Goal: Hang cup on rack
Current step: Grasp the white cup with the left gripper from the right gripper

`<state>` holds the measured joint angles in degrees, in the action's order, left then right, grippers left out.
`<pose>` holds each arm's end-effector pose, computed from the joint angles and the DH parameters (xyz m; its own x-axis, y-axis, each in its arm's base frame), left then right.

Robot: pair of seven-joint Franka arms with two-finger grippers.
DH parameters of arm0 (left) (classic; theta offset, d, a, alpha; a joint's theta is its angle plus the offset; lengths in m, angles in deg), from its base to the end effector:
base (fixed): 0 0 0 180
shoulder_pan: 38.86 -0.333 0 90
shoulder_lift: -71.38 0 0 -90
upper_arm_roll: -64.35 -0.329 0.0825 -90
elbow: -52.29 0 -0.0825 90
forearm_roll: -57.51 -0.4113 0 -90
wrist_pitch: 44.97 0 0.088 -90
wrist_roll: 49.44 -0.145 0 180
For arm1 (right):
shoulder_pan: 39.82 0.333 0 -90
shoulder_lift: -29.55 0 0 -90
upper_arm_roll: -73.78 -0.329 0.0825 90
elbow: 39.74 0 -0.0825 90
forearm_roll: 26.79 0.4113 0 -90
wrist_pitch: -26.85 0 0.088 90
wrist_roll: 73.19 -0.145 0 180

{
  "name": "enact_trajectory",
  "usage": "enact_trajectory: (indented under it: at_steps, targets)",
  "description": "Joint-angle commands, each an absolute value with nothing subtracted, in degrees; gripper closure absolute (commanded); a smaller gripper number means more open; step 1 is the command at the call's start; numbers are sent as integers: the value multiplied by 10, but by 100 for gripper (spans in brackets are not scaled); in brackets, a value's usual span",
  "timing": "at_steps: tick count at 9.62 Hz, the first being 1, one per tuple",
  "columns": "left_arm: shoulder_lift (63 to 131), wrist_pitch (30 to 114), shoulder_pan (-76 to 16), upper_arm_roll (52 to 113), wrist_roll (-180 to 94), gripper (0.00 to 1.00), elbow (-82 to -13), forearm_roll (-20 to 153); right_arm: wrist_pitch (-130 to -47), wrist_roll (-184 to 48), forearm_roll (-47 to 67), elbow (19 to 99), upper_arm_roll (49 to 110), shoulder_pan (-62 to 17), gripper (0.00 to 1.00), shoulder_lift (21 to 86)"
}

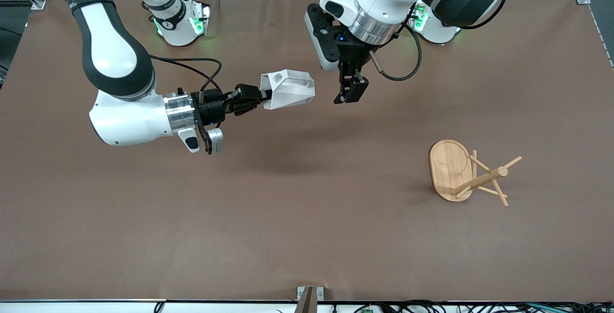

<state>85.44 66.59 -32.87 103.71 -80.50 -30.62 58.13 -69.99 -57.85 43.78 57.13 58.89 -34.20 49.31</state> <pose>0.5166 -0.4550 0.5807 0.2562 -0.9042 0.3417 -0.9607 -0.2773 -0.0135 0.5878 0.3348 0.4353 0.9312 0.3263 -0.1626 -0.0585 -0.3066 -0.9501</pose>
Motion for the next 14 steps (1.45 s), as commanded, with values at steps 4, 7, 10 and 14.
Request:
enact_trajectory:
  at_steps: [4, 7, 10, 14]
  targets:
    - [877, 688, -289, 1044, -728, 0, -310, 575, -693, -565, 482, 580, 591, -344, 100, 489]
    - [897, 719, -281, 1043, -726, 0, -311, 569, -693, -565, 496, 578, 591, -343, 100, 490]
    - [905, 720, -277, 1043, -735, 2, -310, 566, -694, -565, 514, 577, 591, -341, 100, 490]
    - [912, 736, -276, 1043, -735, 33, -310, 554, -695, -566, 516, 576, 590, -341, 100, 489]
